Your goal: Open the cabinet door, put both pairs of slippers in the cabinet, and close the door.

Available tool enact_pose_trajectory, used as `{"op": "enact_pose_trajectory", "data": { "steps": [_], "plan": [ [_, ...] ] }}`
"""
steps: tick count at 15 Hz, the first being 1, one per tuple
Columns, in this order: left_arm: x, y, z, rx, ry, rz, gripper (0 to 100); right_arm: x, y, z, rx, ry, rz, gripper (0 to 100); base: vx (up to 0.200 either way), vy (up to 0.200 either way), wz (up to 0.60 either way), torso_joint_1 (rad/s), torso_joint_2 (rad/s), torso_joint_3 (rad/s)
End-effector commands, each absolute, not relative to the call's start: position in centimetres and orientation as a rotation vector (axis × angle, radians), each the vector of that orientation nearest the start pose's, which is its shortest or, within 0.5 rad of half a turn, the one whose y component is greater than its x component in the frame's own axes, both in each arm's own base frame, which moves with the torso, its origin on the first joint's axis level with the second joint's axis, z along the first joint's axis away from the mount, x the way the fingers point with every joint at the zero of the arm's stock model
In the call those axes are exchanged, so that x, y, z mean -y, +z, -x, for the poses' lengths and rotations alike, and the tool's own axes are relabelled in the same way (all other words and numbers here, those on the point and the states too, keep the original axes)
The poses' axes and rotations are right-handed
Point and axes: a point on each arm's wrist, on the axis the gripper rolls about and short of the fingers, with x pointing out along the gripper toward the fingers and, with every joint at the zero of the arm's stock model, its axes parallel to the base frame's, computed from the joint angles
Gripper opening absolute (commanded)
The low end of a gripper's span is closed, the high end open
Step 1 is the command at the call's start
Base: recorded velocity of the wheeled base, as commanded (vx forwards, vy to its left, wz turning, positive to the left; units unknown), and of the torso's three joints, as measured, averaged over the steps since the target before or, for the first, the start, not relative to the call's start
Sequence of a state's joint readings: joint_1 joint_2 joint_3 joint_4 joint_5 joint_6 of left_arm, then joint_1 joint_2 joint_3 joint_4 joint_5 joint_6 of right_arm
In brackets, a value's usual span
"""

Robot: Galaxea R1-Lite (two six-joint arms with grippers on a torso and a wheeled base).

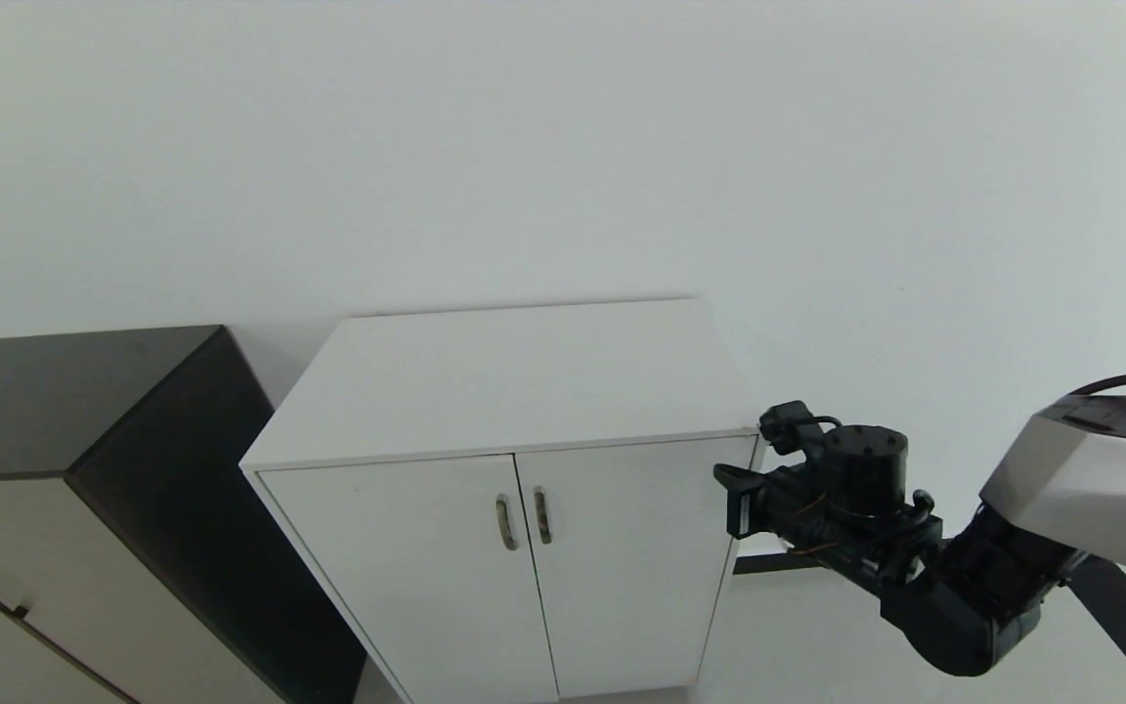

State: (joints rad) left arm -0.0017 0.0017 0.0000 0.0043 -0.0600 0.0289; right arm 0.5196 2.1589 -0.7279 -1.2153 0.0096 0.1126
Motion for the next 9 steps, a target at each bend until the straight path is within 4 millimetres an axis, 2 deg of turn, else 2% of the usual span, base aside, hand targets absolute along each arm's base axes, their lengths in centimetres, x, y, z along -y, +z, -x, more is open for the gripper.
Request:
{"op": "enact_pose_trajectory", "data": {
  "steps": [1, 4, 7, 9],
  "plan": [
    [0.1, 7.5, 2.3, -0.005, -0.061, -0.029, 0, -19.8, 9.4, -28.1, -0.199, 0.616, -0.059, 0, 0.0, 0.0, 0.0, 0.0, 0.0, 0.0],
    [0.1, 7.5, 2.3, -0.005, -0.061, -0.029, 0, -20.3, 8.3, -28.1, -0.228, 0.626, -0.049, 0, 0.0, 0.0, 0.0, 0.0, 0.0, 0.0],
    [0.1, 7.5, 2.3, -0.005, -0.061, -0.027, 0, -20.6, 6.0, -28.7, -0.277, 0.614, -0.031, 0, 0.0, 0.0, 0.0, 0.0, 0.0, 0.0],
    [0.1, 7.5, 2.3, -0.005, -0.061, -0.027, 0, -20.8, 5.1, -29.1, -0.271, 0.612, -0.032, 0, 0.0, 0.0, 0.0, 0.0, 0.0, 0.0]
  ]
}}
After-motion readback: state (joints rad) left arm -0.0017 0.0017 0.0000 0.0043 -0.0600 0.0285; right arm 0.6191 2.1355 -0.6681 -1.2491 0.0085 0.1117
